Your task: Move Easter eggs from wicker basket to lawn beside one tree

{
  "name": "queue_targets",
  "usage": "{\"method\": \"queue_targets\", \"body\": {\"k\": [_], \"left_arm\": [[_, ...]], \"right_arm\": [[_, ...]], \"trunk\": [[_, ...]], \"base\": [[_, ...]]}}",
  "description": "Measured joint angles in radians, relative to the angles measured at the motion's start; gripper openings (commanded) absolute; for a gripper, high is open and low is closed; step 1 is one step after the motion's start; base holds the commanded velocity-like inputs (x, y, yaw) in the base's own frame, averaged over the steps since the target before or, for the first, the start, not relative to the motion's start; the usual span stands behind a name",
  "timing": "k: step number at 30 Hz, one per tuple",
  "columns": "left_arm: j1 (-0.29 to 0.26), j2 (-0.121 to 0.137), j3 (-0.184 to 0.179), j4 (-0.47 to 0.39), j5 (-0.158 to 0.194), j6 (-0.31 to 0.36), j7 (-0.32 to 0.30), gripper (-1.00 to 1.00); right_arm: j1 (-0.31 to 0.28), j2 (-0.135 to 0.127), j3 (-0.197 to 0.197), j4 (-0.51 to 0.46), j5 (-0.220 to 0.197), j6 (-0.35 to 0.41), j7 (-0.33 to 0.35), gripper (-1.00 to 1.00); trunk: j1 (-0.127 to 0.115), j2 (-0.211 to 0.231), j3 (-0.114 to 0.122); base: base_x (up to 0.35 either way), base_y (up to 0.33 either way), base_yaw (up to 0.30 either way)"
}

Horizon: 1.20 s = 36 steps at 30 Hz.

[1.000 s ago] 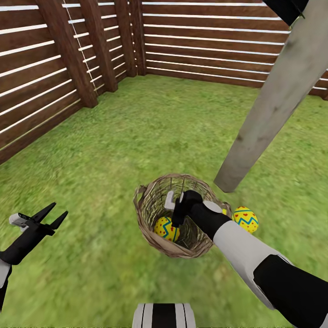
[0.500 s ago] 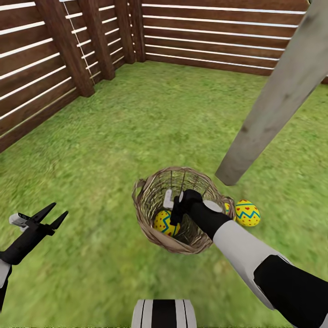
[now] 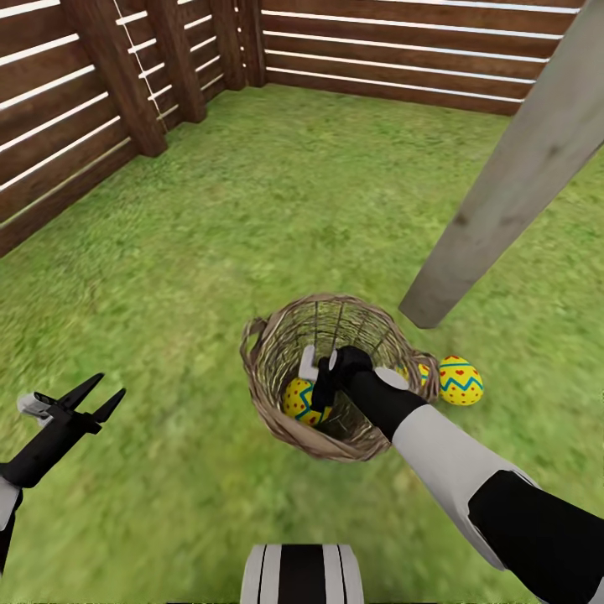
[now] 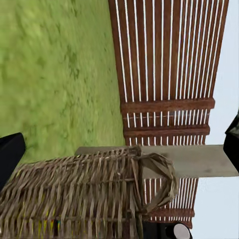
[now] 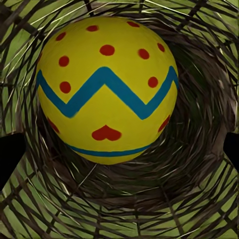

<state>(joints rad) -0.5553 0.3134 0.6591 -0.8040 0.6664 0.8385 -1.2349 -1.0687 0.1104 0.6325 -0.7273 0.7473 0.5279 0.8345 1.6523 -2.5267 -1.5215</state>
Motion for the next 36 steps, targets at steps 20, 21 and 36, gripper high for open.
{"method": "queue_targets", "body": {"k": [20,21,36], "left_arm": [[0.016,0.002,0.004,0.053,0.006,-0.003,-0.006,1.00],[0.016,0.002,0.004,0.056,0.006,-0.003,-0.006,1.00],[0.016,0.002,0.003,0.058,0.006,-0.003,-0.006,1.00]], "right_arm": [[-0.005,0.005,-0.014,-0.042,-0.006,0.002,-0.010,1.00],[-0.005,0.005,-0.014,-0.043,-0.006,0.002,-0.010,1.00],[-0.005,0.006,-0.018,-0.056,-0.007,0.005,-0.069,1.00]], "trunk": [[0.007,-0.004,-0.058],[0.007,-0.004,-0.062],[0.011,-0.006,-0.093]], "base": [[0.000,0.000,0.000],[0.000,0.000,0.000],[0.000,0.000,0.000]]}}
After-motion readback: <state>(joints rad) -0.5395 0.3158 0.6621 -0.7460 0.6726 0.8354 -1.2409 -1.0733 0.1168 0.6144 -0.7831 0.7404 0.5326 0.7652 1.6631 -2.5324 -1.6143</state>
